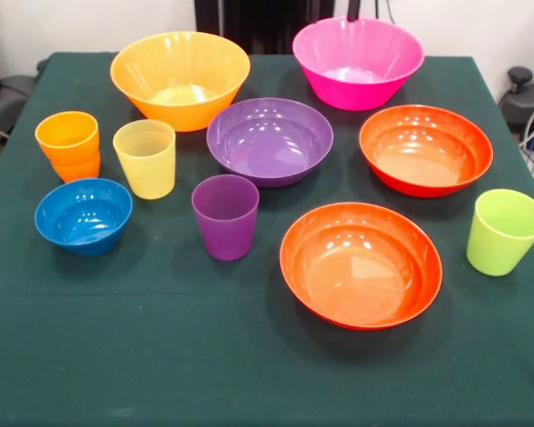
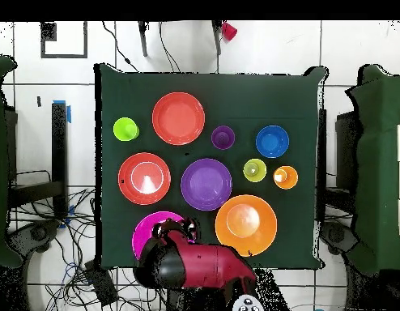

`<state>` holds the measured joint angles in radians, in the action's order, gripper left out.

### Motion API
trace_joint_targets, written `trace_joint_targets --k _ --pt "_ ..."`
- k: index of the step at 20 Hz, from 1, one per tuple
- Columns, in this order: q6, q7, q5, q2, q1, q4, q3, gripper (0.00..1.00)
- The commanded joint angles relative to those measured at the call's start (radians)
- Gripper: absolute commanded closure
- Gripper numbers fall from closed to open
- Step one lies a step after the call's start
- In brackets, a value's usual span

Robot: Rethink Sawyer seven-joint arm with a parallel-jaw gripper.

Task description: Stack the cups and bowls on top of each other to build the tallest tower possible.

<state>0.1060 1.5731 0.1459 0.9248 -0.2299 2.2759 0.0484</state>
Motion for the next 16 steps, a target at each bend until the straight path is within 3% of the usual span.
trace_joint_targets --k 1,5,16 --pt "-0.061 0.077 0.112 -0.184 -0.008 -0.026 0.016 0.0" --pt "-0.125 0.11 0.134 -0.269 0.023 -0.079 -0.039 0.0" --pt "-0.176 0.147 0.13 -0.294 0.006 -0.067 -0.017 0.0"
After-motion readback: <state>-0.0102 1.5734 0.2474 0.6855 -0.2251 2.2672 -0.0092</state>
